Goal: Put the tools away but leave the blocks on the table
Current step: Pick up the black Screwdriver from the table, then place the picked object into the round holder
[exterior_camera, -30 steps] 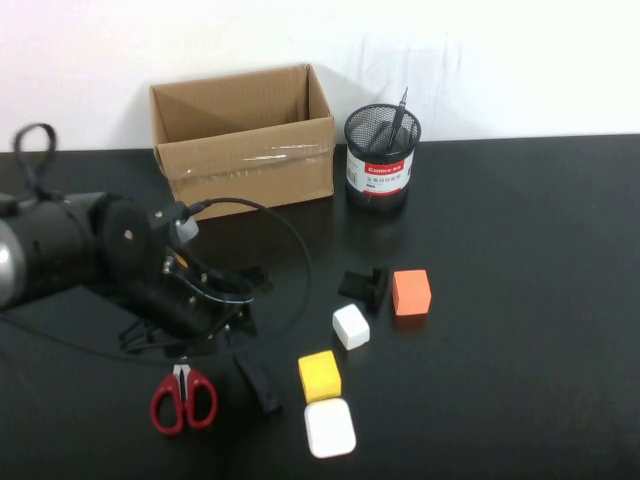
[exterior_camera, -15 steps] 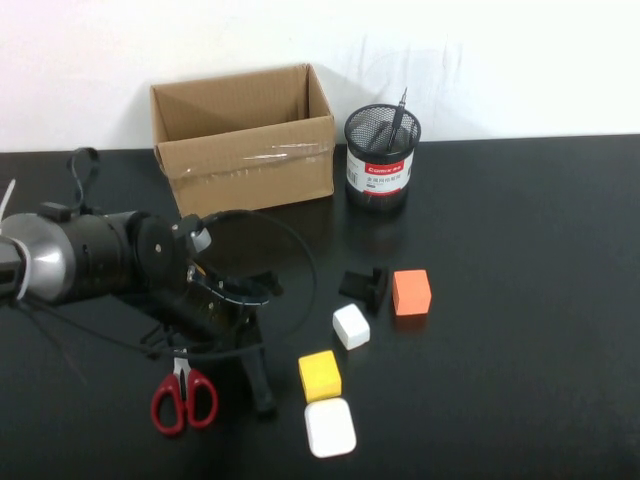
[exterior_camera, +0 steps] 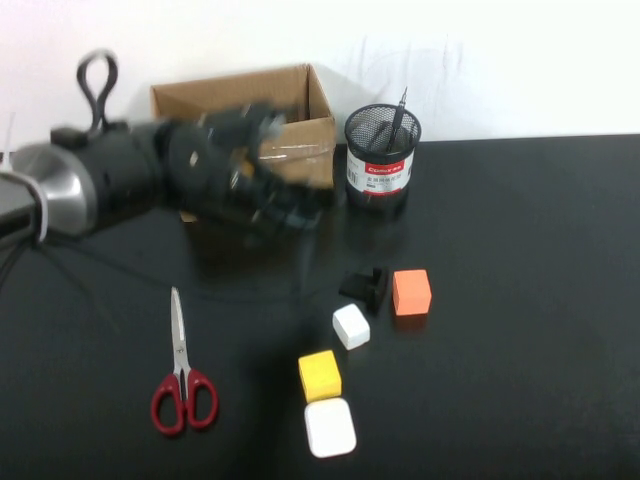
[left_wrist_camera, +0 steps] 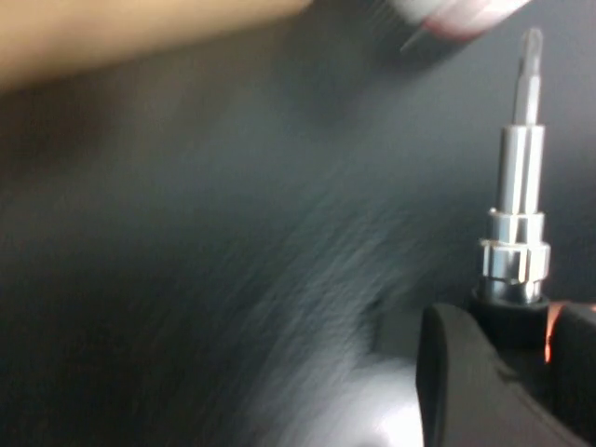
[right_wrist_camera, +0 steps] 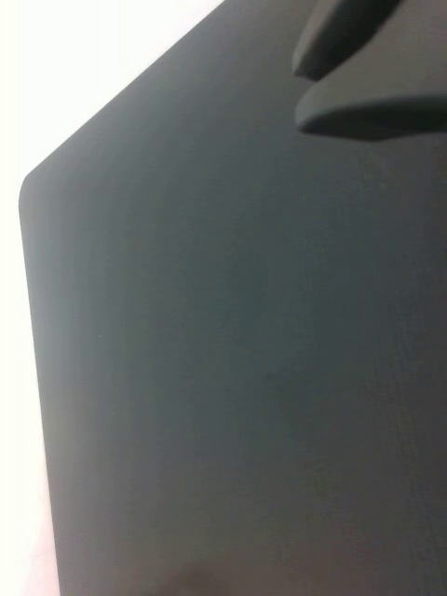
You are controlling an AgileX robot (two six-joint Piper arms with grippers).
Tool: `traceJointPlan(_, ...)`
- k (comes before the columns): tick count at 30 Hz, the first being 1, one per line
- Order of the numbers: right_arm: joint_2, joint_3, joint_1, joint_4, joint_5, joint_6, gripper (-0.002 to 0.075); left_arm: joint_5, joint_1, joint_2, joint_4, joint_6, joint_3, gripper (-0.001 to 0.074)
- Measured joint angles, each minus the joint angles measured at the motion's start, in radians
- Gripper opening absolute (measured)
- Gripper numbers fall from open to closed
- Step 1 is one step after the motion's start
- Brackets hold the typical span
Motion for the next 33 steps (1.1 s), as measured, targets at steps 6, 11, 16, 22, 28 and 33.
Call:
traceJointPlan(6, 0.000, 0.000, 0.000, 0.000, 0.000, 0.000, -0.0008, -0.170, -0.049, -0.011, 0.042, 0.169, -0.135, 0.0157)
traceJointPlan(11, 0.000, 0.000, 0.000, 0.000, 0.000, 0.000, -0.0008, -0.500, -0.054, -0.001, 0.048, 0.230, -0.138, 0.0157)
traceJointPlan(16, 0.000, 0.000, 0.000, 0.000, 0.000, 0.000, -0.0008, -0.800, -0.054, 0.062, 0.096, 0.236, -0.144, 0.0157)
traceJointPlan(22, 0.000, 0.000, 0.000, 0.000, 0.000, 0.000, -0.0007, -1.069, -0.054, 0.207, 0.321, 0.120, -0.151, 0.0157)
traceJointPlan(28, 0.000, 0.000, 0.000, 0.000, 0.000, 0.000, -0.0008, -1.138, -0.054, 0.329, 0.462, -0.045, -0.230, 0.0157)
traceJointPlan(33, 0.000, 0.000, 0.000, 0.000, 0.000, 0.000, -0.0008, -1.133, -0.054, 0.390, 0.479, -0.122, -0.301, 0.0157)
